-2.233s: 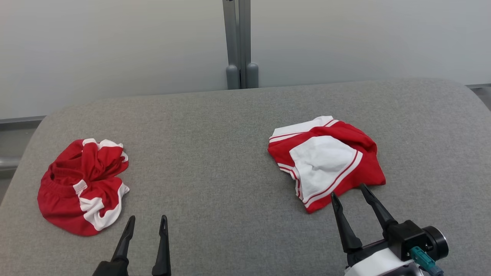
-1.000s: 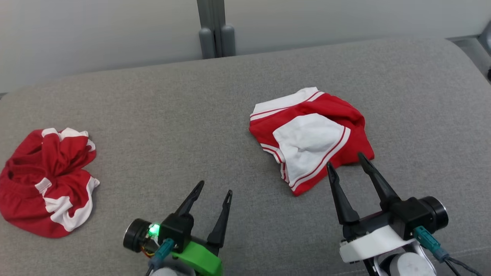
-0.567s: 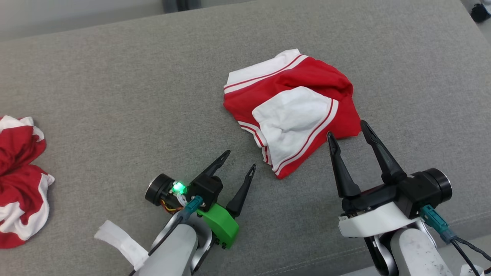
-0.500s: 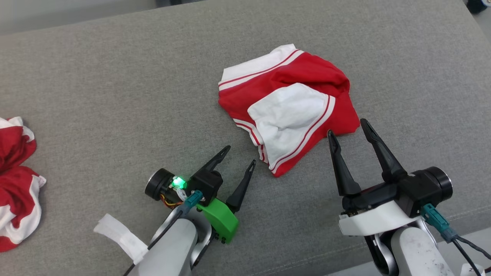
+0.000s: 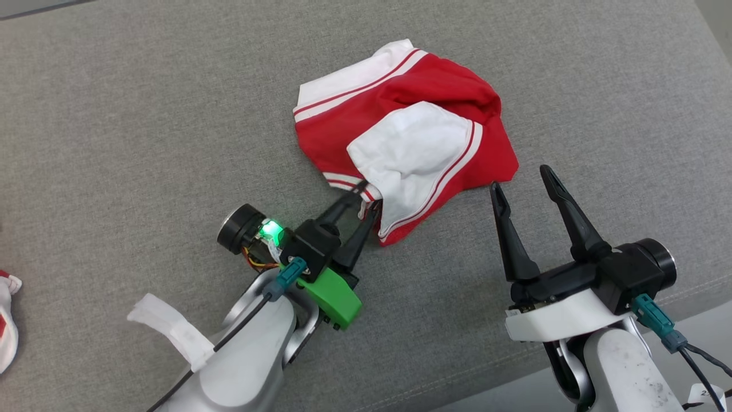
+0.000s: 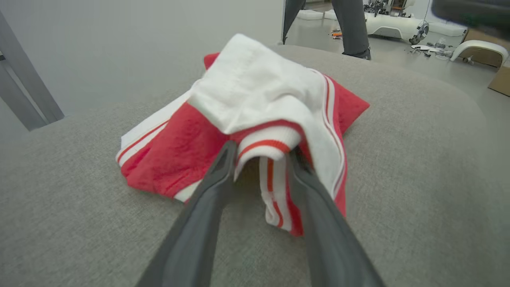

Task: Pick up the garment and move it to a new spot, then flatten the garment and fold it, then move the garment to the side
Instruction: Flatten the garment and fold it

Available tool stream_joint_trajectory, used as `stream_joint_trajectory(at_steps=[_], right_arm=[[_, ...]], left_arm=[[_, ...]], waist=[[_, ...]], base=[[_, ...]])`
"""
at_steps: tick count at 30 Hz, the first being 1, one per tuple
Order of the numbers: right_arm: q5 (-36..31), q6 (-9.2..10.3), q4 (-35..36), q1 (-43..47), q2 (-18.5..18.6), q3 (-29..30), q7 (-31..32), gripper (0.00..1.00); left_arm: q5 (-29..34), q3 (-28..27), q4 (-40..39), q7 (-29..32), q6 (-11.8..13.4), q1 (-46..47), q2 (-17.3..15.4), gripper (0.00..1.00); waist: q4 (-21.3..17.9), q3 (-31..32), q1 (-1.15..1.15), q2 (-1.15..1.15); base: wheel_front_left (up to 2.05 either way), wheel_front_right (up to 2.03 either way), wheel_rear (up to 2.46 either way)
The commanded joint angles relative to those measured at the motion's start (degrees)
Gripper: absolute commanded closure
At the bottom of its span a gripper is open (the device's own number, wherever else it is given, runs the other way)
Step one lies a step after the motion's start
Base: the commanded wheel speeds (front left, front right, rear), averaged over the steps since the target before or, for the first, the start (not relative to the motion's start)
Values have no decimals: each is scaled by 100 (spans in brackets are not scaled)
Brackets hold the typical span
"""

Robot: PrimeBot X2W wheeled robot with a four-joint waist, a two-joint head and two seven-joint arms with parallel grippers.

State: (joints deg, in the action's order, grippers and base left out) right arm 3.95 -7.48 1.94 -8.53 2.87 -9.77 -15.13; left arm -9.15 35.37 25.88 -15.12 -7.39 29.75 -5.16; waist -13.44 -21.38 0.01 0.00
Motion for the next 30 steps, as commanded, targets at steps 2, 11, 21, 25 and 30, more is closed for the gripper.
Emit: stream_joint_trajectory(at_steps=[2, 11, 21, 25, 30], right_arm=[[71, -3, -18, -76, 3, -20, -3, 0], [168, -3, -66, -13, 3, -126, -3, 0], [366, -3, -129, 118, 1, -280, -3, 0], [431, -3, -93, 151, 5, -210, -3, 0], [388, -3, -114, 253, 0, -74, -3, 0]], left_arm=[[-47, 21, -142, -4, -15, 113, -119, 100], [-415, 634, -727, -4, -15, 1181, -358, 100], [-1102, 1416, -611, -4, -4, 4086, -553, 100], [-1227, 1320, -596, -3, -3, 5047, -700, 100], [-1571, 1114, -606, 0, -3, 4955, -1082, 100]], waist=[[12, 94, -1, 0], [-56, 382, -1, 0], [-457, 775, -1, 0], [-581, 817, -1, 0], [-485, 878, -1, 0]], base=[[0, 0, 0], [0, 0, 0], [0, 0, 0], [0, 0, 0], [0, 0, 0]])
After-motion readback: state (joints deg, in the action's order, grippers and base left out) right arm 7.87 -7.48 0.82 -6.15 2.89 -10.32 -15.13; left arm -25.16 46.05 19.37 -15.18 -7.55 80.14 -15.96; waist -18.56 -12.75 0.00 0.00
